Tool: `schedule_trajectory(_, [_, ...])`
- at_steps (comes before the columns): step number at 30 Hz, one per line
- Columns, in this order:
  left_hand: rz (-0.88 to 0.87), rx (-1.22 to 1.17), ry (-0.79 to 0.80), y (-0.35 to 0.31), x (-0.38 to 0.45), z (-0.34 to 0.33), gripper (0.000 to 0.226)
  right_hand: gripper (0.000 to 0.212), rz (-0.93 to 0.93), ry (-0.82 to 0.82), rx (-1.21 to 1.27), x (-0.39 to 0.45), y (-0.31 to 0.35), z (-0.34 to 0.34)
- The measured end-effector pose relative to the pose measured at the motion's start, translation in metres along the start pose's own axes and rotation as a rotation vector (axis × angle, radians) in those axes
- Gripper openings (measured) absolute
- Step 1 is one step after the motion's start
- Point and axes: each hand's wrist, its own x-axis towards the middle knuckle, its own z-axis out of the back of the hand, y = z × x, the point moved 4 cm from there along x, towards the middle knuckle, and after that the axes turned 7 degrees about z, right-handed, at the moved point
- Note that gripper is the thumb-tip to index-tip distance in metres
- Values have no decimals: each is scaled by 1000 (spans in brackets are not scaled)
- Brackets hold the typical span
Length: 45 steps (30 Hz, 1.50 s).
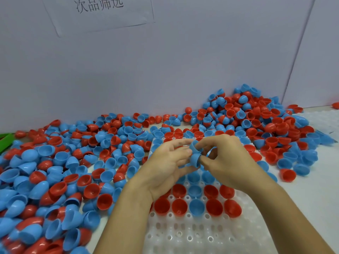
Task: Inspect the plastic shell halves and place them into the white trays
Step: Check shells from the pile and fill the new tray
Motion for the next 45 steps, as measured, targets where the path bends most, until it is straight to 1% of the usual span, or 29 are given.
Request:
schedule_trajectory(4, [-28, 92, -59, 0, 2, 6, 28, 24, -3, -23, 14, 1, 1, 2])
schedule_trajectory(6, [-68, 121, -107, -1, 2, 9, 28, 30, 22, -39, 33, 0, 4, 4])
schedule_trajectory(8, [-118, 102, -170, -2, 3, 14, 29, 34, 39, -92, 61, -1, 4, 9])
schedule_trajectory(9, [-144, 95, -207, -3, 4, 16, 29, 32, 26, -135, 83, 0, 3, 13])
schedule_trajectory(11, [-196, 124, -277, -4, 5, 21, 30, 19, -24, -218, 126, 1, 0, 20])
schedule_trajectory(12, [-221, 159, -293, -5, 5, 21, 29, 13, -46, -228, 137, 1, -1, 21])
schedule_trajectory(13, [-249, 201, -291, -5, 5, 20, 29, 14, -59, -211, 145, 2, 0, 21])
schedule_trajectory(15, [-308, 291, -247, -9, 2, 15, 28, 25, -72, -133, 184, 2, 6, 16])
schedule_trajectory(17, [-364, 357, -190, -12, 0, 10, 29, 32, -82, -66, 252, 0, 10, 13])
schedule_trajectory(19, [-401, 406, -150, -12, -1, 6, 31, 29, -113, -19, 293, -1, 8, 12])
schedule_trajectory(23, [-407, 490, -118, -11, -1, 3, 31, 15, -186, 22, 359, -3, 0, 15])
schedule_trajectory(25, [-394, 416, -69, -10, 0, 1, 27, 14, -202, 20, 369, -3, -3, 18])
schedule_trajectory(26, [-372, 320, -58, -9, 1, -1, 25, 14, -206, 18, 376, -4, -4, 20])
schedule_trajectory(28, [-278, 94, -66, -7, 3, -4, 27, 12, -205, 16, 384, -4, -7, 24])
schedule_trajectory(29, [-238, 36, -77, -5, 5, -5, 29, 13, -196, 22, 380, -4, -6, 26])
schedule_trajectory(31, [-202, 52, -93, -2, 8, -6, 25, 13, -162, 49, 359, -5, -4, 26])
schedule_trajectory(34, [-210, 29, -107, 1, 9, -5, 15, 9, -110, 55, 319, -4, -1, 24])
schedule_trajectory(37, [-204, -4, -102, 1, 9, -7, 15, 13, -68, 56, 272, -5, 1, 29])
schedule_trajectory(40, [-174, -26, -143, 3, 11, -6, 18, 15, -79, 67, 160, -8, -1, 41])
schedule_trajectory(42, [-157, -54, -178, 4, 12, -3, 19, 10, -132, 128, 57, -11, -8, 52])
schedule_trajectory(45, [-157, -107, -197, 3, 12, 5, 15, 6, -273, 341, -74, -22, -22, 64])
